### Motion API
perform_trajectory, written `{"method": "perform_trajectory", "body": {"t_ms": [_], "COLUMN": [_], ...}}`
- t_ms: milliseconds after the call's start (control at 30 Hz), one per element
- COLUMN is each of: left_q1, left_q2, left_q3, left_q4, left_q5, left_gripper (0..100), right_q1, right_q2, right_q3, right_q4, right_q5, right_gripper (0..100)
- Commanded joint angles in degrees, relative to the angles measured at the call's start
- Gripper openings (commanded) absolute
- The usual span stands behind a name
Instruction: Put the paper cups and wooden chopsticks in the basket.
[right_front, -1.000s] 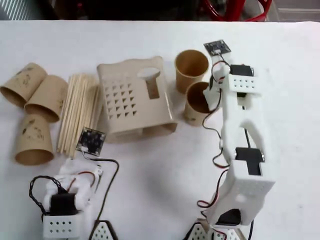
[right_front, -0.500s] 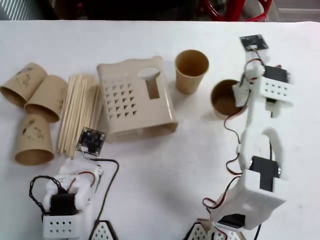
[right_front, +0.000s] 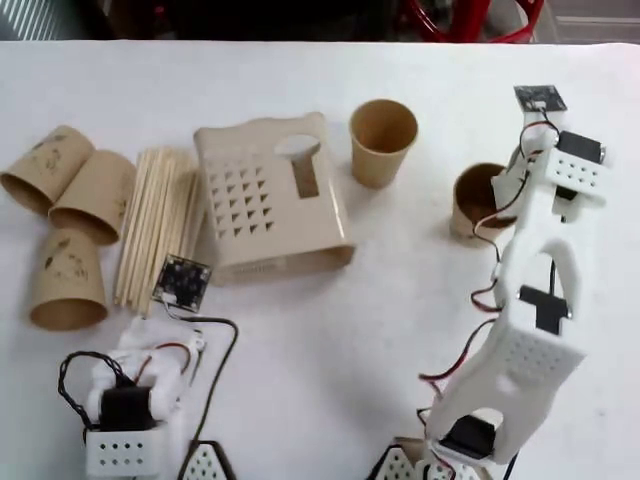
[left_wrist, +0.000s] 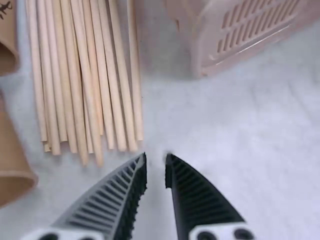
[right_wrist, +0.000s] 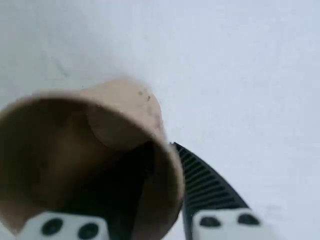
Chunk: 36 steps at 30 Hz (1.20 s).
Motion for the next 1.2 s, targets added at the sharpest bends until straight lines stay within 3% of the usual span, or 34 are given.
{"method": "perform_trajectory", "body": {"t_ms": [0,367,533,700,967,1167], "left_q1": [-0.2,-0.2,-0.2,-0.2,-0.2,-0.2], "left_q2": [-0.1,-0.1,-0.1,-0.1,-0.1,-0.1], "left_q3": [-0.1,-0.1,-0.1,-0.1,-0.1,-0.1], "left_q4": [0.2,0.2,0.2,0.2,0.2,0.2], "left_q5": [-0.2,-0.2,-0.2,-0.2,-0.2,-0.2], "left_gripper": [8,8,8,8,8,8], "right_q1": [0.5,-1.0,-4.0,-13.1,-36.2,-42.2], "right_q2": [0.5,0.5,-2.1,-9.0,-11.8,-3.9], "right_q3": [-5.5,-23.5,-35.8,-35.3,-24.2,-23.0], "right_q4": [3.0,17.7,21.0,21.0,18.0,5.7], "right_q5": [0.4,0.0,-5.4,-9.6,-11.3,-19.3], "right_gripper": [16.3,17.7,17.6,17.6,17.6,17.9]}}
